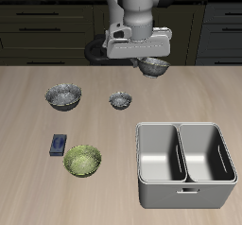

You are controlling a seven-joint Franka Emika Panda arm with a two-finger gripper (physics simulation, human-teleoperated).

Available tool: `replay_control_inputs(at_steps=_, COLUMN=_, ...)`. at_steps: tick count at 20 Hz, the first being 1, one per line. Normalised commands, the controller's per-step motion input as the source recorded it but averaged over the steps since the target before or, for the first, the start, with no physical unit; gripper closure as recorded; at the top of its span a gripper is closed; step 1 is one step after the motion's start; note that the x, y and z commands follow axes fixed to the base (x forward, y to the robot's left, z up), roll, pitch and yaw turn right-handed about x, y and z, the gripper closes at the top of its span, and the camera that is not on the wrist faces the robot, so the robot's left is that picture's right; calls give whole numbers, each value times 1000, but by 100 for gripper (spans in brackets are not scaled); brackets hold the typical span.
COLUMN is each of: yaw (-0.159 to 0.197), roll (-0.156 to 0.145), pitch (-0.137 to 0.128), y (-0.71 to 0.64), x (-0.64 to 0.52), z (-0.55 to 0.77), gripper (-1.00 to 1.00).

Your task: Stack middle-sized black bowl on the green bowl

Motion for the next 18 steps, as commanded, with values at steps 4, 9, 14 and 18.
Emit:
replay_control_inputs(at_steps=4, yaw=-9, roll=-20, pitch=31, y=-477, x=189, z=86, gripper=100)
replay_control_inputs(at_steps=9, yaw=39, roll=-52, pitch=-11, y=-424, x=157, z=114, gripper=100)
replay_control_inputs(at_steps=14, yaw=14, roll=-55, pitch=1, y=-543, x=134, z=108, gripper=100)
replay_control_inputs(at_steps=18, yaw=-12, roll=79, pitch=42, y=-411, x=156, z=73, gripper=100)
